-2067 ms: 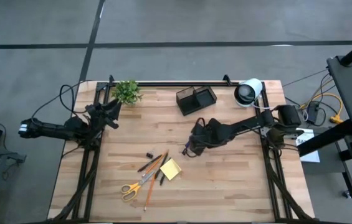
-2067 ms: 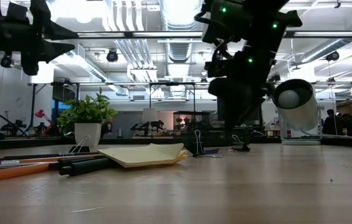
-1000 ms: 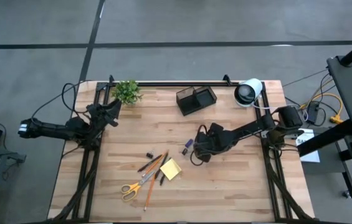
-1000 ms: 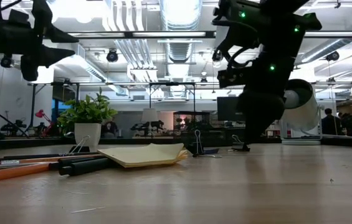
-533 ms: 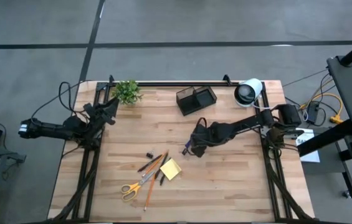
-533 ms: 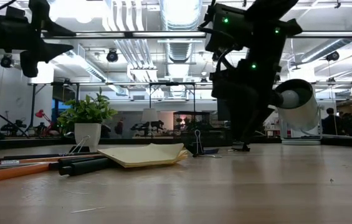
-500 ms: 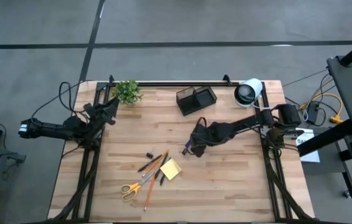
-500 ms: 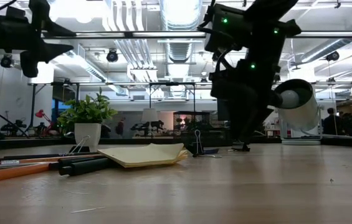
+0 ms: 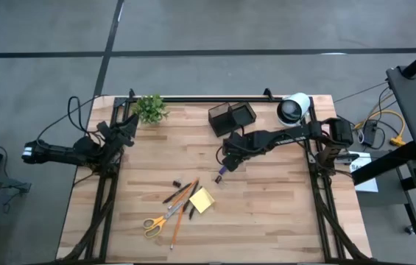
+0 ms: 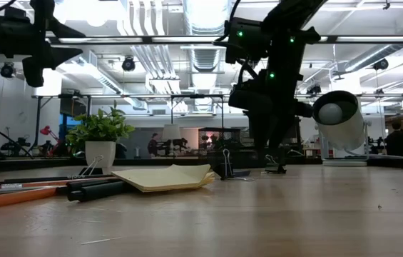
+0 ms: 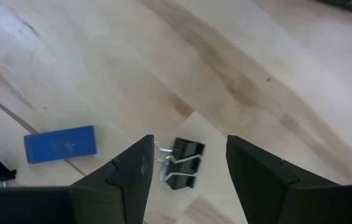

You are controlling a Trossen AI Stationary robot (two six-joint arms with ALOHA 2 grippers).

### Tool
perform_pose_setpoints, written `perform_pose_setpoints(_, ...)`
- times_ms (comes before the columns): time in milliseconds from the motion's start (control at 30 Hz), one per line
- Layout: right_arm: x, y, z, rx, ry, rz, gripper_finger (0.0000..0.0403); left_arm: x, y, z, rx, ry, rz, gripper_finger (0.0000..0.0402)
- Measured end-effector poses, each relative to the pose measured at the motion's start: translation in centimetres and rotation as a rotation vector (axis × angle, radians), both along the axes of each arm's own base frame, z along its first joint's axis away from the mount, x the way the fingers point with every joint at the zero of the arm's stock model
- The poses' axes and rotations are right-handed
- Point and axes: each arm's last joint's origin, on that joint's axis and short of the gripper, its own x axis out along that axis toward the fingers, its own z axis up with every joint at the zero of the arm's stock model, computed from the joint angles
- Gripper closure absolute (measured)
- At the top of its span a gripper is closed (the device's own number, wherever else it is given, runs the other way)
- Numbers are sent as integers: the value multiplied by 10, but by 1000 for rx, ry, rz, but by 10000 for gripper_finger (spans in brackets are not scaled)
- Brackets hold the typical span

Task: Pick and place office supplies into organizer
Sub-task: Put the top black binder clip into the black desk organizer

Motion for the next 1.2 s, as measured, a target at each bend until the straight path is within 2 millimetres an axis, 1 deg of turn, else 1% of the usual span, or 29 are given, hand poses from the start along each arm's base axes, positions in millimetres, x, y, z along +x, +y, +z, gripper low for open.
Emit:
perform_pose_setpoints(100, 0, -7, 5, 16, 27, 23, 216, -2, 0, 3, -6, -45, 2, 243)
perform_pose_setpoints(233, -2, -15, 11, 71, 56, 1, 216, -6, 1, 9, -14, -125, 3, 243)
perform_pose_setpoints(367, -2, -15, 13, 123, 52, -18, 216, -9, 1, 12, -20, -177, 4, 243)
perform_pose_setpoints(533, 0, 2, 14, 122, 47, -19, 216, -11, 2, 18, -48, -210, 39, 243)
perform_pose_setpoints(700, 1, 24, 14, -16, 50, 9, 216, -12, 2, 22, -51, -219, 40, 243)
perform_pose_setpoints(833, 0, 35, 14, -120, 39, 7, 216, -12, 2, 21, -50, -216, 40, 243)
perform_pose_setpoints(967, 1, 44, 10, -153, -3, 19, 216, -11, 2, 19, -50, -208, 38, 243)
perform_pose_setpoints(1067, 0, 57, 1, -178, -33, 97, 216, -10, 2, 18, -42, -185, 39, 243)
perform_pose_setpoints(1200, -10, 82, -12, -268, -10, 243, 216, -4, 1, 10, -22, -63, 38, 243)
